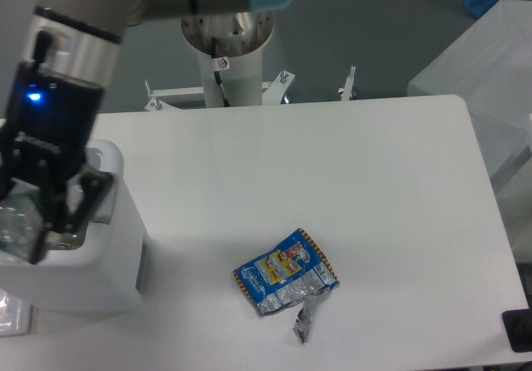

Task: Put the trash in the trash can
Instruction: 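Carry the bottle over the white bin and release it inside, then move the empty gripper back over the blue snack wrapper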

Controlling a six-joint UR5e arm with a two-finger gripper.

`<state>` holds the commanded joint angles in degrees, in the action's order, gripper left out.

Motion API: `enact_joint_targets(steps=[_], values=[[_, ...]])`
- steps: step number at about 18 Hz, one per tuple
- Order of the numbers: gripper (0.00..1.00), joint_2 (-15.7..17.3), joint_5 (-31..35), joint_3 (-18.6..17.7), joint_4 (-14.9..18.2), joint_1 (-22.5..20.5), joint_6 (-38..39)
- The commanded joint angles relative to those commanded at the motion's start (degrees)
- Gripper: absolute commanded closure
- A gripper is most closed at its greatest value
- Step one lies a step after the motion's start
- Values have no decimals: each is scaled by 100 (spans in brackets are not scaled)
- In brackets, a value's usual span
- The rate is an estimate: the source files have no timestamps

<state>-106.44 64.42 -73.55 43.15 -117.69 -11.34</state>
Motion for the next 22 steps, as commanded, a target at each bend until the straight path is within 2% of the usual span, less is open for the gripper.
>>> enact_joint_targets(steps=[6, 11, 14, 16, 19, 22], values=[[40, -53, 0, -194, 0, 211, -9], [37, 18, 0, -563, 9, 316, -62], [23, 114, 0, -669, 9, 317, -79], [5, 123, 9, -643, 0, 317, -79], [1, 158, 26, -607, 9, 247, -9], [1, 351, -17, -669, 35, -156, 26]])
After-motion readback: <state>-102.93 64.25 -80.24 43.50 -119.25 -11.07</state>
